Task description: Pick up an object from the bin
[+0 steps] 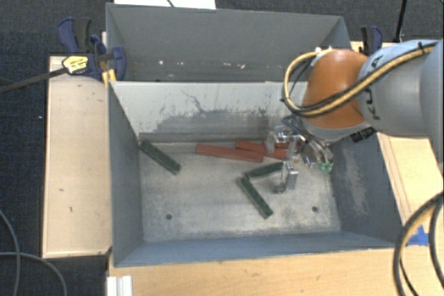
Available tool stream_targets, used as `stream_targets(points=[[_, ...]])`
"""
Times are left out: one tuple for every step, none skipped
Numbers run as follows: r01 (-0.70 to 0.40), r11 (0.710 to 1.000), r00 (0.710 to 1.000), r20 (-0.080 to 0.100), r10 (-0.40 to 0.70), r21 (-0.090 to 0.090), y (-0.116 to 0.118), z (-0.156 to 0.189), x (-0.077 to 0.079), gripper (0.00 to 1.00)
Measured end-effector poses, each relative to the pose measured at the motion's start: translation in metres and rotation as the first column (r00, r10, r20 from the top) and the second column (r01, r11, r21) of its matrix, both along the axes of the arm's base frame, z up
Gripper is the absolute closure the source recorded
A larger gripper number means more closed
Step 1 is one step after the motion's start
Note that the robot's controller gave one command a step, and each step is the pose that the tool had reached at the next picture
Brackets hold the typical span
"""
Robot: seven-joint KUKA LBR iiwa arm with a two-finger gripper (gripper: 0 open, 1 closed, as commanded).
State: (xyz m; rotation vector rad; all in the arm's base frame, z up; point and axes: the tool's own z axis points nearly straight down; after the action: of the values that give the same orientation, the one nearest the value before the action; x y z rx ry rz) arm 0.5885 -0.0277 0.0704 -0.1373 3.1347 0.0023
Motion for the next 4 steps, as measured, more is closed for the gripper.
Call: stream_targets(points=[[0.155,0.988,0.988,0.002,-0.155,0.0,0.04,0.002,-0.003,1.0],[0.154,0.988,0.988,0.002,-0.154,0.0,0.04,0.002,-0.003,1.0],[0.154,0.988,0.988,-0.002,-0.154,-0.001,0.047,0.111,-0.001,1.0],[0.153,0.988,0.988,-0.002,-0.153,-0.001,0.047,0.111,-0.001,1.0]])
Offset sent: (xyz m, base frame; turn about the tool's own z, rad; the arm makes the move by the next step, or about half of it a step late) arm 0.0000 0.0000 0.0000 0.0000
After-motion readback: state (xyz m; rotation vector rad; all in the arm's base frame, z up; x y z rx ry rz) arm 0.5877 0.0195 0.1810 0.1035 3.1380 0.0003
